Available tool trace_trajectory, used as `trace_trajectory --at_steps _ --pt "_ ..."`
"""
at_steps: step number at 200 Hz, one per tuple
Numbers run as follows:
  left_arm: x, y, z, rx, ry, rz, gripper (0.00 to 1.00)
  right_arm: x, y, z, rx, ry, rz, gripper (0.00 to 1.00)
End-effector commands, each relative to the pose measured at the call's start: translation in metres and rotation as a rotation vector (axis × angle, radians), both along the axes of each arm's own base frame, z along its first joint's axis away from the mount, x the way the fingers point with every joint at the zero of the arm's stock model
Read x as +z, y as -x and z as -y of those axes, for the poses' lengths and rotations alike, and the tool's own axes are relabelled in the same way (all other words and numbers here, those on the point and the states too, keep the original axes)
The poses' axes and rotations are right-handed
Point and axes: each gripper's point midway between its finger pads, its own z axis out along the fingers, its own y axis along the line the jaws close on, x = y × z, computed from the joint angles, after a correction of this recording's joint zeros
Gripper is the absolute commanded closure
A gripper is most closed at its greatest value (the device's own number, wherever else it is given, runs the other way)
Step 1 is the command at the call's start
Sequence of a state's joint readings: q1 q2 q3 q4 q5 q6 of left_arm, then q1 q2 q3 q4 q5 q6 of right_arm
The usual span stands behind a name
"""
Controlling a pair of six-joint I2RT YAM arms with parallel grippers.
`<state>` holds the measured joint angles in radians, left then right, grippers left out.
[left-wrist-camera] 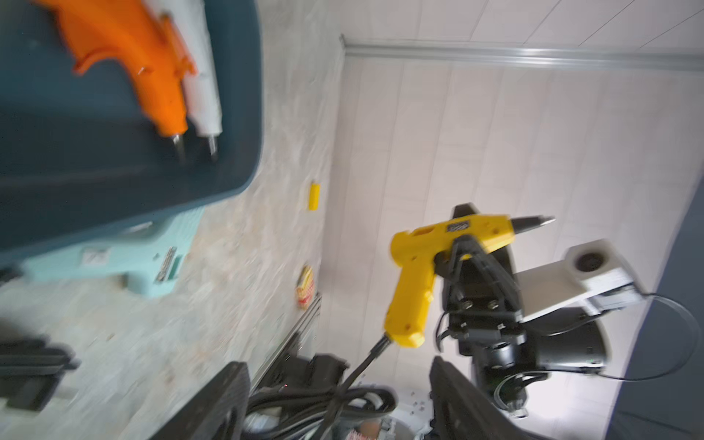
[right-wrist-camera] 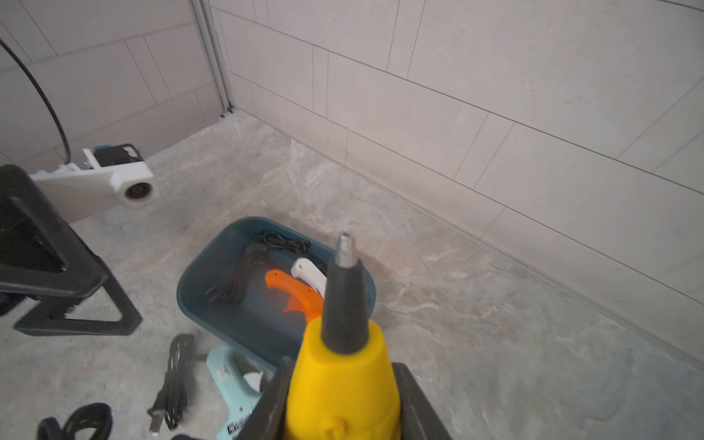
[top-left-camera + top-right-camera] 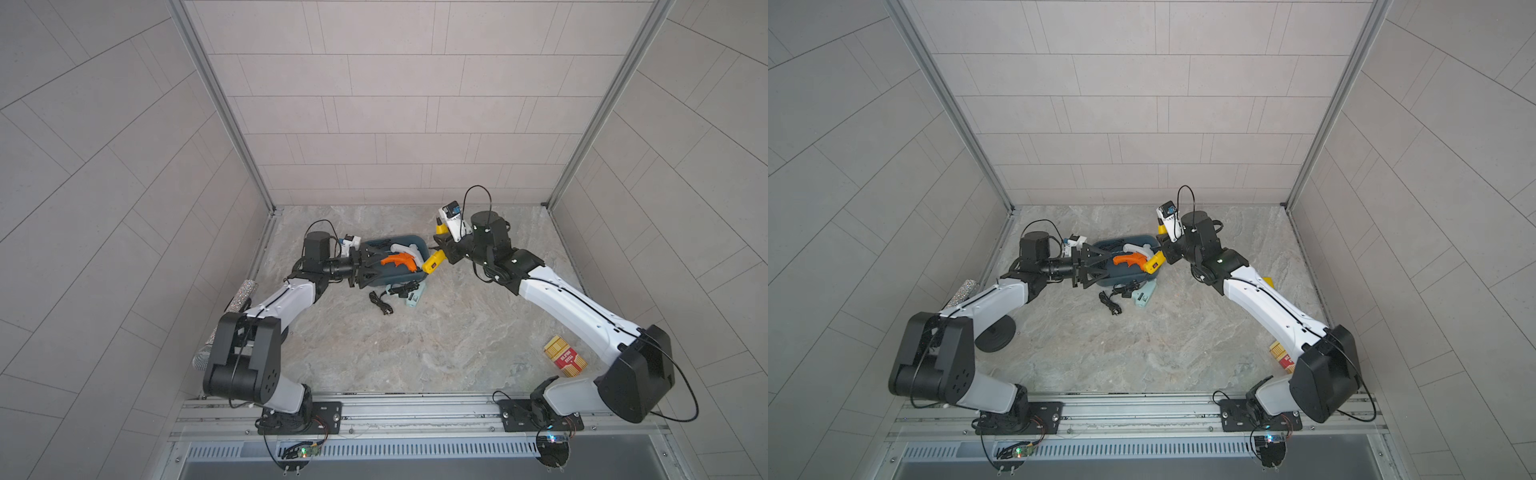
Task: Put the hot melt glue gun into the storage box
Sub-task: Pick up the hot melt adhesive gun from the center of the board.
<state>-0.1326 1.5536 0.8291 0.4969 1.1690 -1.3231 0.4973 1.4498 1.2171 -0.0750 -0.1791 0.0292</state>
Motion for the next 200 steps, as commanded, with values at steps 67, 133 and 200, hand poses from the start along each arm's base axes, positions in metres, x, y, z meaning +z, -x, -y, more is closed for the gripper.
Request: trace_trajectory --at_steps 67,133,200 --pt "0.080 0.003 0.052 -0.150 0.302 0.153 0.22 0.081 -0.028 -0.072 0.247 -0.406 0.113 1.00" --pt "0.079 0.017 0.050 -0.164 0.296 0.149 0.34 0.079 -0.034 -0.086 0.306 -0.471 0.055 1.00" --pt "0.086 0.028 0.049 -0.184 0.297 0.154 0.36 0.087 -0.042 -0.082 0.347 -0.591 0.016 1.00"
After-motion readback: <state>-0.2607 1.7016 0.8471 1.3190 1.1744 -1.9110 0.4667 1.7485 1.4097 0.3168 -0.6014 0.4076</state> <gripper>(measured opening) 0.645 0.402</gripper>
